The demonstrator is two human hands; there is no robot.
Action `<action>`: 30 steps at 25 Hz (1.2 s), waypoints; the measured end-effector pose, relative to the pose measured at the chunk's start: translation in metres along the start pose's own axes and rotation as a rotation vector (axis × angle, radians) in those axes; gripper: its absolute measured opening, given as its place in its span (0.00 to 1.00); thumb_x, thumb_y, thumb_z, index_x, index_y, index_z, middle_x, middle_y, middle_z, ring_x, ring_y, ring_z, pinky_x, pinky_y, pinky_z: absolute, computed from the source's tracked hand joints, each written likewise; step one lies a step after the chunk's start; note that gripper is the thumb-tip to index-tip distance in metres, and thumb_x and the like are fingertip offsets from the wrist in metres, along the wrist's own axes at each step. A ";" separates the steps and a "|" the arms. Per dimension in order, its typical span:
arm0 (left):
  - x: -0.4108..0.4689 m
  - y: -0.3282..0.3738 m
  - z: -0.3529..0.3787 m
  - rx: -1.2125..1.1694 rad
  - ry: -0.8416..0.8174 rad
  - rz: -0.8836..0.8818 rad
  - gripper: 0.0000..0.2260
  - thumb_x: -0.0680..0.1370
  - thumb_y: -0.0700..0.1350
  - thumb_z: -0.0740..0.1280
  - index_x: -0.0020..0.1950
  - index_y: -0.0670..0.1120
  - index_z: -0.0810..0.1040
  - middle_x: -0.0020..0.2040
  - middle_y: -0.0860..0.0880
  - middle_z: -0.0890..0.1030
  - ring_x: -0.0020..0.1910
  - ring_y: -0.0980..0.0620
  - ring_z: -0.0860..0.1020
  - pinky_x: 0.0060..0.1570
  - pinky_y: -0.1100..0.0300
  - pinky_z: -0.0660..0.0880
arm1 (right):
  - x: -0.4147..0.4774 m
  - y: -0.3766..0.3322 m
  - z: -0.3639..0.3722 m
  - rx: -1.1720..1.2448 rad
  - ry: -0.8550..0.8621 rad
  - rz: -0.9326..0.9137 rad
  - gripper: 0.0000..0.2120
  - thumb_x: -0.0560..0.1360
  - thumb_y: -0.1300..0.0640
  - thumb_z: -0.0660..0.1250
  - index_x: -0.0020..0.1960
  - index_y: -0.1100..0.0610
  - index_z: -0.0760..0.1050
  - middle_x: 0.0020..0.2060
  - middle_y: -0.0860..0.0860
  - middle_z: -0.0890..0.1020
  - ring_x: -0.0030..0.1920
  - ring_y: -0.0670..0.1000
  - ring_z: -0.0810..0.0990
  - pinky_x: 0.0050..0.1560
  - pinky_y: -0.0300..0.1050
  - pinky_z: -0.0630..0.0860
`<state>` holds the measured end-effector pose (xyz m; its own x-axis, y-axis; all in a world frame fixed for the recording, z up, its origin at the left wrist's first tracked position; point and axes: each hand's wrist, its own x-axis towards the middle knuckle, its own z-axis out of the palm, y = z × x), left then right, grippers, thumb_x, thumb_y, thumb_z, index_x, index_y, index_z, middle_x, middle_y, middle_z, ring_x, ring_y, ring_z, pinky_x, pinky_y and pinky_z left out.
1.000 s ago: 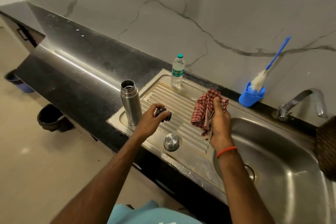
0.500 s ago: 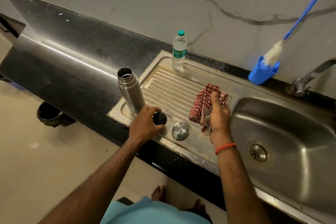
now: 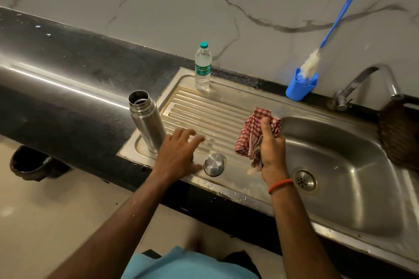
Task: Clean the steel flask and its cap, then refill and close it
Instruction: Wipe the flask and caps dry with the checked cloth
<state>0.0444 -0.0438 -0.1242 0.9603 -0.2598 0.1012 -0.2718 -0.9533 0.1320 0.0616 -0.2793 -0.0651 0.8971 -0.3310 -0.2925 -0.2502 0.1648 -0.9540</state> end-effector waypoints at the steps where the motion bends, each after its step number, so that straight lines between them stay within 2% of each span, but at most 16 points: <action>1: 0.006 0.004 -0.002 0.008 -0.016 0.090 0.38 0.67 0.65 0.75 0.73 0.54 0.70 0.71 0.48 0.73 0.70 0.46 0.69 0.63 0.48 0.71 | 0.000 -0.002 -0.002 -0.005 0.008 -0.007 0.19 0.79 0.43 0.65 0.56 0.57 0.82 0.47 0.52 0.87 0.49 0.50 0.86 0.54 0.49 0.83; 4: 0.020 0.021 0.001 0.018 -0.130 0.194 0.41 0.67 0.65 0.75 0.75 0.54 0.68 0.72 0.50 0.72 0.70 0.47 0.67 0.64 0.50 0.69 | -0.001 -0.007 -0.011 -0.014 0.016 -0.001 0.19 0.78 0.41 0.66 0.58 0.55 0.82 0.49 0.52 0.87 0.52 0.52 0.85 0.57 0.52 0.81; 7: 0.027 0.029 0.011 0.064 -0.219 0.175 0.45 0.64 0.62 0.78 0.77 0.51 0.64 0.72 0.49 0.73 0.69 0.45 0.69 0.65 0.51 0.69 | -0.002 -0.014 -0.023 -0.026 0.025 -0.007 0.19 0.78 0.40 0.66 0.58 0.54 0.81 0.49 0.53 0.87 0.51 0.54 0.85 0.57 0.54 0.81; 10: 0.031 0.030 0.018 0.133 -0.228 0.200 0.33 0.67 0.61 0.76 0.69 0.52 0.72 0.65 0.51 0.77 0.64 0.47 0.71 0.59 0.52 0.69 | -0.006 -0.025 -0.033 -0.041 0.037 -0.041 0.19 0.79 0.42 0.65 0.59 0.55 0.80 0.49 0.52 0.86 0.49 0.51 0.85 0.50 0.47 0.81; 13: 0.032 0.032 0.019 0.059 -0.215 0.164 0.28 0.67 0.63 0.74 0.63 0.53 0.74 0.60 0.52 0.80 0.60 0.47 0.73 0.55 0.52 0.68 | -0.006 -0.033 -0.040 -0.054 0.034 -0.067 0.15 0.79 0.41 0.64 0.55 0.51 0.79 0.49 0.52 0.86 0.49 0.51 0.85 0.55 0.51 0.80; 15: 0.037 0.035 0.015 -0.173 -0.206 0.071 0.29 0.65 0.62 0.77 0.60 0.54 0.72 0.55 0.53 0.81 0.54 0.47 0.76 0.50 0.53 0.71 | -0.007 -0.038 -0.042 -0.067 0.025 -0.086 0.18 0.77 0.36 0.61 0.55 0.49 0.79 0.50 0.52 0.85 0.52 0.52 0.84 0.58 0.54 0.79; 17: 0.042 0.042 0.003 -0.579 -0.203 -0.014 0.30 0.61 0.52 0.82 0.57 0.53 0.70 0.52 0.53 0.81 0.48 0.48 0.79 0.44 0.55 0.76 | -0.011 -0.044 -0.043 -0.078 -0.004 -0.130 0.23 0.74 0.31 0.57 0.55 0.47 0.77 0.51 0.50 0.85 0.53 0.53 0.83 0.59 0.55 0.79; 18: 0.045 0.047 -0.003 -0.766 -0.189 -0.034 0.31 0.60 0.47 0.83 0.55 0.53 0.70 0.51 0.53 0.81 0.47 0.48 0.80 0.42 0.55 0.78 | -0.012 -0.046 -0.044 -0.078 -0.031 -0.157 0.24 0.73 0.31 0.56 0.55 0.47 0.77 0.50 0.49 0.85 0.53 0.53 0.83 0.58 0.55 0.79; 20: 0.049 0.062 -0.020 -1.029 -0.144 -0.085 0.30 0.59 0.44 0.84 0.54 0.54 0.73 0.50 0.51 0.82 0.46 0.48 0.82 0.42 0.56 0.81 | -0.013 -0.047 -0.044 -0.064 -0.154 -0.211 0.24 0.74 0.33 0.56 0.57 0.49 0.77 0.50 0.51 0.85 0.53 0.57 0.84 0.56 0.56 0.81; 22: 0.056 0.079 -0.038 -1.191 -0.108 -0.137 0.29 0.59 0.44 0.86 0.55 0.52 0.76 0.48 0.50 0.84 0.46 0.49 0.85 0.45 0.54 0.83 | -0.014 -0.044 -0.039 -0.198 -0.346 -0.304 0.23 0.77 0.33 0.57 0.61 0.46 0.77 0.55 0.52 0.83 0.56 0.57 0.83 0.55 0.59 0.82; 24: 0.063 0.092 -0.052 -1.207 -0.037 -0.127 0.29 0.61 0.43 0.85 0.59 0.52 0.79 0.50 0.52 0.86 0.49 0.52 0.85 0.49 0.52 0.84 | -0.011 -0.032 -0.033 -0.495 -0.473 -0.436 0.24 0.77 0.30 0.55 0.67 0.39 0.74 0.67 0.46 0.75 0.66 0.48 0.76 0.64 0.58 0.77; 25: 0.066 0.097 -0.059 -1.203 -0.013 -0.121 0.28 0.63 0.43 0.84 0.60 0.51 0.80 0.52 0.53 0.86 0.51 0.54 0.85 0.51 0.52 0.83 | -0.010 -0.026 -0.030 -0.573 -0.460 -0.490 0.26 0.77 0.29 0.54 0.70 0.38 0.71 0.70 0.43 0.71 0.70 0.42 0.70 0.70 0.53 0.72; 27: 0.069 0.106 -0.069 -1.236 -0.056 -0.105 0.26 0.67 0.40 0.82 0.63 0.50 0.79 0.55 0.53 0.85 0.55 0.53 0.84 0.54 0.50 0.83 | -0.010 -0.027 -0.030 -0.501 -0.428 -0.545 0.25 0.78 0.30 0.55 0.72 0.37 0.69 0.72 0.39 0.69 0.72 0.40 0.66 0.73 0.45 0.67; 28: 0.071 0.111 -0.073 -1.314 -0.127 -0.080 0.25 0.70 0.37 0.79 0.65 0.47 0.78 0.57 0.49 0.85 0.58 0.49 0.83 0.57 0.48 0.82 | -0.010 -0.033 -0.031 -0.392 -0.407 -0.501 0.25 0.77 0.29 0.57 0.70 0.36 0.70 0.70 0.38 0.72 0.71 0.42 0.70 0.71 0.45 0.70; 30: 0.071 0.125 -0.085 -1.640 -0.268 -0.028 0.26 0.73 0.35 0.74 0.71 0.42 0.73 0.63 0.38 0.81 0.64 0.41 0.79 0.63 0.45 0.78 | -0.006 -0.045 -0.036 -0.209 -0.330 -0.332 0.23 0.75 0.28 0.59 0.64 0.36 0.74 0.58 0.42 0.82 0.59 0.47 0.81 0.61 0.49 0.79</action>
<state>0.0735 -0.1679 -0.0171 0.9013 -0.4294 -0.0570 0.1388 0.1618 0.9770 0.0549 -0.3179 -0.0228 0.9993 -0.0177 0.0329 0.0309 -0.1002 -0.9945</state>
